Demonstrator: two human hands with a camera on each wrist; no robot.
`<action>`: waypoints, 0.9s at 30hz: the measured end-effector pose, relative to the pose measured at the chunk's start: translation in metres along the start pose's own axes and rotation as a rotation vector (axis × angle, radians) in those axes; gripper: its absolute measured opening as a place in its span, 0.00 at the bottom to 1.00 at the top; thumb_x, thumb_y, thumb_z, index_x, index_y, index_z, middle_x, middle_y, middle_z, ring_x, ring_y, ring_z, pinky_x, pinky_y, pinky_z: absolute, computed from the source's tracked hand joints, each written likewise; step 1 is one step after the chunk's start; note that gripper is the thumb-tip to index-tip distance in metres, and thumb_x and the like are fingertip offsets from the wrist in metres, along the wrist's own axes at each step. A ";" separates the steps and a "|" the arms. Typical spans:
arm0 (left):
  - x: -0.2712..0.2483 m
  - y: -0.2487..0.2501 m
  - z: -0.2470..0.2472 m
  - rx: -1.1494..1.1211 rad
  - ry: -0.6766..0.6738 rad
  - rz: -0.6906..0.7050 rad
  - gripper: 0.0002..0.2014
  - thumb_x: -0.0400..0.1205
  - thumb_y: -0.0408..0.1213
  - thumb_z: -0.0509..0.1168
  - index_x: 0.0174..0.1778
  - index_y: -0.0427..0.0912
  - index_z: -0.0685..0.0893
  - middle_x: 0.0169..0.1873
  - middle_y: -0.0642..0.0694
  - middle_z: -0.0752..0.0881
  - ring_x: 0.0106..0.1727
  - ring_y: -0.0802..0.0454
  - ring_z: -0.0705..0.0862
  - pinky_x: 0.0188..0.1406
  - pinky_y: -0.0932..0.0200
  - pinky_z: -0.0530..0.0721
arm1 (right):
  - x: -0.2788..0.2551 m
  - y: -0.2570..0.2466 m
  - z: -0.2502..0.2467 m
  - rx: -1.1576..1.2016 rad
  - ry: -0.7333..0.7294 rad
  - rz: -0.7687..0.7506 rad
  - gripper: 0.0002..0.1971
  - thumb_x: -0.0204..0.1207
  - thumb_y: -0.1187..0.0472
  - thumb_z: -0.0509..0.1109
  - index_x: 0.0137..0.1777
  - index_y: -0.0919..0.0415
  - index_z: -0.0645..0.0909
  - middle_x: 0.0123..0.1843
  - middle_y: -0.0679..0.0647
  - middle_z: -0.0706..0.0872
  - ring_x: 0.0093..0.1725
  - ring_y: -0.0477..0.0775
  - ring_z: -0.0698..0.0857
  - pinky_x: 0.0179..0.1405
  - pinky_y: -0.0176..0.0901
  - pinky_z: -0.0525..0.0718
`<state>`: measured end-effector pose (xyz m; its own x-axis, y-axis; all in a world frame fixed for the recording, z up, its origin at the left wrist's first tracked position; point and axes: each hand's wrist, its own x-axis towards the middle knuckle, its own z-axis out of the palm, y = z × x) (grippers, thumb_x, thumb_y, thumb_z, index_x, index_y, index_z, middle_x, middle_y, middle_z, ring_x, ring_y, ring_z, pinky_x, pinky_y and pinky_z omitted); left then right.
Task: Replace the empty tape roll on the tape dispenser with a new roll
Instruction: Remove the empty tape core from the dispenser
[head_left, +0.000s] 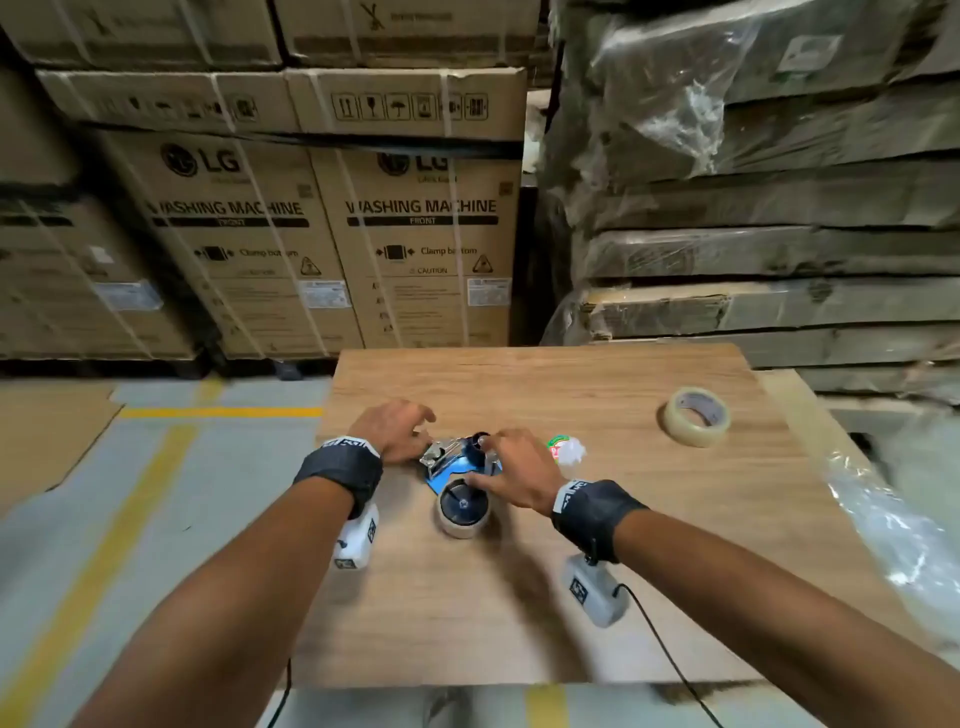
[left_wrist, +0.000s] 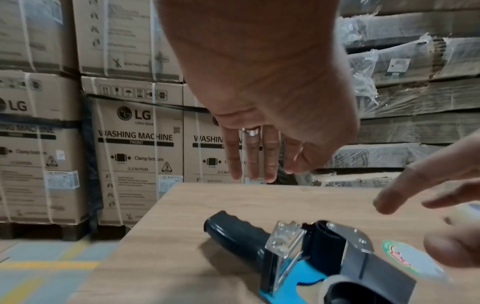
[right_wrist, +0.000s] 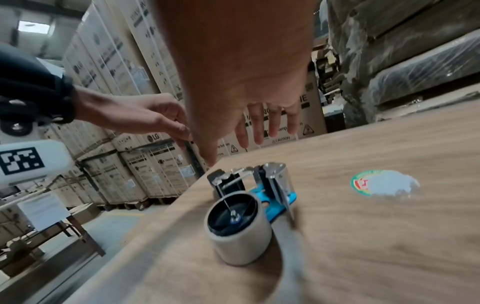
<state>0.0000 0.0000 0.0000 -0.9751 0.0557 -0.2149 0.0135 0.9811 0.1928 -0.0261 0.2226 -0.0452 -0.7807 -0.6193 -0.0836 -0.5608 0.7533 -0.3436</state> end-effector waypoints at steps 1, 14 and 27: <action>0.004 -0.004 0.003 0.004 -0.022 -0.006 0.22 0.81 0.44 0.62 0.72 0.46 0.80 0.68 0.43 0.85 0.69 0.41 0.82 0.67 0.45 0.81 | 0.005 -0.001 0.011 -0.003 -0.021 -0.009 0.29 0.67 0.32 0.74 0.54 0.56 0.86 0.55 0.59 0.89 0.57 0.68 0.85 0.56 0.57 0.82; 0.040 -0.015 0.052 0.008 -0.074 0.172 0.25 0.78 0.42 0.63 0.73 0.47 0.81 0.65 0.42 0.87 0.65 0.41 0.84 0.62 0.50 0.81 | 0.012 -0.018 0.063 0.021 -0.181 0.081 0.41 0.61 0.36 0.82 0.71 0.57 0.79 0.65 0.61 0.87 0.70 0.67 0.77 0.62 0.59 0.83; 0.066 0.004 0.084 -0.140 -0.181 0.056 0.24 0.79 0.50 0.63 0.71 0.50 0.80 0.58 0.37 0.88 0.60 0.36 0.85 0.54 0.47 0.84 | -0.001 0.036 0.040 -0.052 -0.303 0.048 0.42 0.67 0.49 0.81 0.81 0.58 0.72 0.74 0.60 0.79 0.75 0.67 0.73 0.65 0.58 0.82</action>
<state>-0.0461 0.0233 -0.0939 -0.9177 0.1539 -0.3663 0.0233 0.9412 0.3370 -0.0349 0.2416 -0.0949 -0.6934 -0.6146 -0.3762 -0.5446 0.7888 -0.2850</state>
